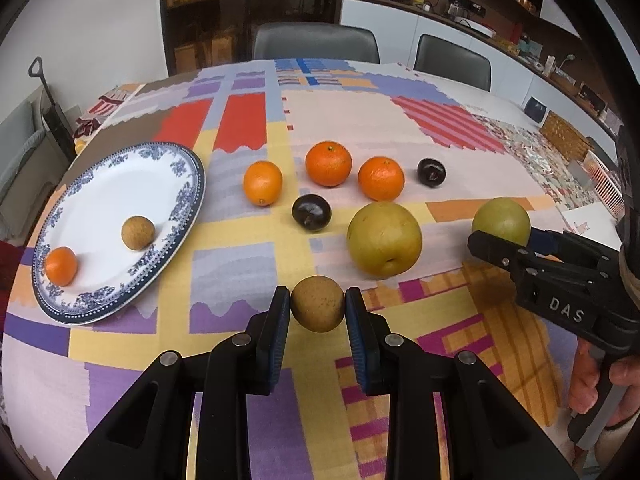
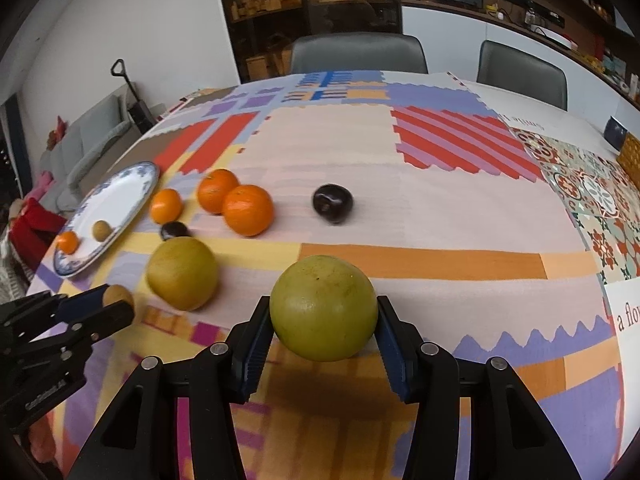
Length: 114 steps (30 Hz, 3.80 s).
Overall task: Organize fruits
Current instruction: 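Carry the kiwi with the left gripper while the right gripper carries the green pear to the plate, then open the left gripper over the plate while the right gripper releases the green pear there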
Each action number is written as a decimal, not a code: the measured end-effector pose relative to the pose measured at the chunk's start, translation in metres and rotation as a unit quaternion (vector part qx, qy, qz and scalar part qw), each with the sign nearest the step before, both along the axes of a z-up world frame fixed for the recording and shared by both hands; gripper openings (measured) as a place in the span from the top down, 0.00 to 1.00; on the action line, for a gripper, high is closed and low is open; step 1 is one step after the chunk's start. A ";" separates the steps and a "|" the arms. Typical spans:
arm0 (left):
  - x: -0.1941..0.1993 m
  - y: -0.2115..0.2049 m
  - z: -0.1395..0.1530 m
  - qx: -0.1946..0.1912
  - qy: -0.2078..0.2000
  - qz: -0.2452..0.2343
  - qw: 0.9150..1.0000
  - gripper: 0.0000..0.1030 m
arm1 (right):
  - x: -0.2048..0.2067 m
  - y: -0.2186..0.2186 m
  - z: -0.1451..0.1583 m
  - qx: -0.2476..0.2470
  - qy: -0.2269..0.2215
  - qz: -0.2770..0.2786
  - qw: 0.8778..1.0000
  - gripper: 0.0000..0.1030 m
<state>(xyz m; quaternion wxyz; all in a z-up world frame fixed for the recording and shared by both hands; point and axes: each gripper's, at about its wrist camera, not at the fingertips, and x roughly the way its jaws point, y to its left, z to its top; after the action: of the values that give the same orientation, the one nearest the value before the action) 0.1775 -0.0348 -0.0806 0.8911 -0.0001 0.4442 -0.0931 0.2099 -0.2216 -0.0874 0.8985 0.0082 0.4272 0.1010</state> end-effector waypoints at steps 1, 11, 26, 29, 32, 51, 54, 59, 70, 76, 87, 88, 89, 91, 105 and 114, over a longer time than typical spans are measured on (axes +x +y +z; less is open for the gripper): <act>-0.001 0.001 0.002 0.000 -0.003 0.000 1.000 0.73 | -0.003 0.002 0.003 0.002 -0.002 0.003 1.000 0.51; -0.019 0.009 0.031 -0.004 -0.040 -0.006 0.999 0.73 | -0.025 0.018 0.030 0.023 -0.023 0.030 0.999 0.51; -0.042 0.048 0.069 -0.016 -0.087 0.029 0.996 0.73 | -0.041 0.061 0.072 0.045 -0.063 0.088 0.993 0.51; -0.045 0.058 0.075 -0.014 -0.097 0.038 0.994 0.73 | -0.041 0.072 0.079 0.049 -0.071 0.101 0.991 0.51; -0.047 0.068 0.079 -0.014 -0.105 0.048 0.993 0.73 | -0.040 0.083 0.085 0.053 -0.077 0.114 0.989 0.51; -0.036 0.145 0.087 0.010 -0.127 0.094 0.987 0.73 | -0.009 0.169 0.099 0.056 -0.070 0.168 0.982 0.51; -0.027 0.157 0.083 0.012 -0.122 0.094 0.988 0.73 | 0.000 0.182 0.096 0.054 -0.065 0.173 0.981 0.51; -0.012 0.174 0.074 0.011 -0.110 0.093 0.989 0.73 | 0.016 0.204 0.087 0.051 -0.048 0.180 0.981 0.51; 0.040 0.206 0.046 0.005 -0.060 0.085 0.995 0.73 | 0.059 0.242 0.059 0.022 -0.003 0.186 0.982 0.51; 0.067 0.220 0.028 -0.012 -0.018 0.085 0.996 0.73 | 0.086 0.258 0.041 0.003 0.025 0.184 0.983 0.51; 0.091 0.226 0.003 -0.021 0.026 0.081 0.996 0.73 | 0.107 0.271 0.013 -0.011 0.062 0.181 0.981 0.51; 0.091 0.227 0.001 -0.019 0.028 0.081 0.996 0.73 | 0.108 0.271 0.012 -0.011 0.064 0.181 0.981 0.51; 0.092 0.226 0.000 -0.019 0.031 0.079 0.996 0.73 | 0.109 0.271 0.010 -0.009 0.067 0.181 0.981 0.51; 0.094 0.225 -0.002 -0.015 0.033 0.077 0.996 0.73 | 0.110 0.271 0.008 -0.006 0.071 0.181 0.981 0.51; 0.081 0.225 0.019 0.022 -0.007 0.092 0.995 0.57 | 0.107 0.268 0.011 0.006 0.061 0.185 0.981 0.43; 0.043 0.208 0.053 0.049 -0.065 0.096 0.992 0.48 | 0.074 0.247 0.050 0.006 -0.004 0.181 0.984 0.42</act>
<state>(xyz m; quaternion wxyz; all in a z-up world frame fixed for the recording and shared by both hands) 0.2203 0.1734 -0.0271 0.9217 0.0073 0.3876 0.0146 0.2841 0.0255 -0.0377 0.8672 -0.0643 0.4173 0.2641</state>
